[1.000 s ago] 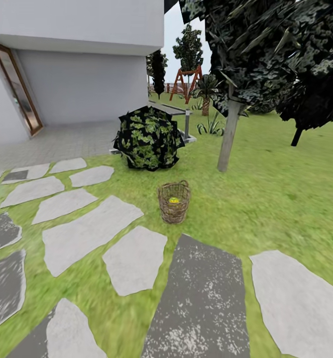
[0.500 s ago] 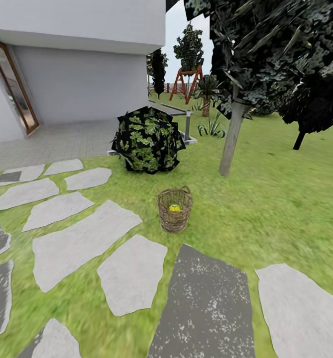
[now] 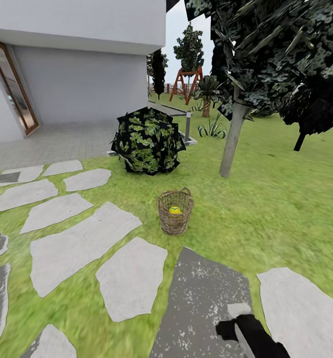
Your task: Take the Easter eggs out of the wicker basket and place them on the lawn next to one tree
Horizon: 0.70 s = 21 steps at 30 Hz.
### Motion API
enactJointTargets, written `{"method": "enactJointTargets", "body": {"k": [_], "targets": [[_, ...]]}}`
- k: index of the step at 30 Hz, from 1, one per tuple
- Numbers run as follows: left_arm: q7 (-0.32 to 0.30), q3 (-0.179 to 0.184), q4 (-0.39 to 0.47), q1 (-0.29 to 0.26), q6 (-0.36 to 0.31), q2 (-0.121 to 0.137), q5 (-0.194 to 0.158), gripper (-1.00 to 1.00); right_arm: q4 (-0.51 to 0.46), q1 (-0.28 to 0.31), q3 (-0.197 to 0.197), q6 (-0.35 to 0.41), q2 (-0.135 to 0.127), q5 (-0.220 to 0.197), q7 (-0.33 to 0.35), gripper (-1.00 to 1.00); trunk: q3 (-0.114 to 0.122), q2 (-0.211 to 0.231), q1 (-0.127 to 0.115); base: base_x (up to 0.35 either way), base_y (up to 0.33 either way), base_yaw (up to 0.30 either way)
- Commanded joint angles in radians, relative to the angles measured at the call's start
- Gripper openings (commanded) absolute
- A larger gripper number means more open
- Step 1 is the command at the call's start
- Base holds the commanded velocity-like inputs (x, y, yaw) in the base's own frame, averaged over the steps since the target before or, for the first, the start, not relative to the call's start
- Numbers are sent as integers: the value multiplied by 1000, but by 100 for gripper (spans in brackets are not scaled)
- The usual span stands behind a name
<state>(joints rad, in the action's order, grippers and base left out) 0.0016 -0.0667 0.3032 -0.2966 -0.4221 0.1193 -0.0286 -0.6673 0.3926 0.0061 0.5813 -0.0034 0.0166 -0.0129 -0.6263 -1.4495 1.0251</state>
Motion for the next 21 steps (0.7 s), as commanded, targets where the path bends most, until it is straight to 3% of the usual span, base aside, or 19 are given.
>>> {"method": "enactJointTargets", "body": {"k": [1, 3, 6, 10, 15, 21], "targets": [[1, -10, 35, -34, -34, 1, -4, 100, 6, 43, 1, 15, 0, 0, -15, 100, -1, -1, 0, 0, 0, 0], [1, -16, 118, -127, -132, 2, -5, 100, 49, 148, 1, 25, 1, -4, -85, 100, -1, -1, 0, 0, 0, 0], [0, -25, 196, -216, -250, 3, -7, 100, 98, 246, 1, 29, 1, -8, -169, 100, -1, -1, 0, 0, 0, 0], [1, -98, 313, -319, -324, 2, -29, 100, 147, 350, 2, 29, -1, -10, -229, 100, -1, -1, 0, 0, 0, 0], [-4, -193, 459, -367, -345, 0, -40, 100, 150, 403, 0, 29, -1, -7, -239, 100, -1, -1, 0, 0, 0, 0], [0, -203, 517, -373, -349, -66, -36, 100, 143, 409, 5, 27, 0, -2, -236, 100, -1, -1, 0, 0, -1, 0]]}}
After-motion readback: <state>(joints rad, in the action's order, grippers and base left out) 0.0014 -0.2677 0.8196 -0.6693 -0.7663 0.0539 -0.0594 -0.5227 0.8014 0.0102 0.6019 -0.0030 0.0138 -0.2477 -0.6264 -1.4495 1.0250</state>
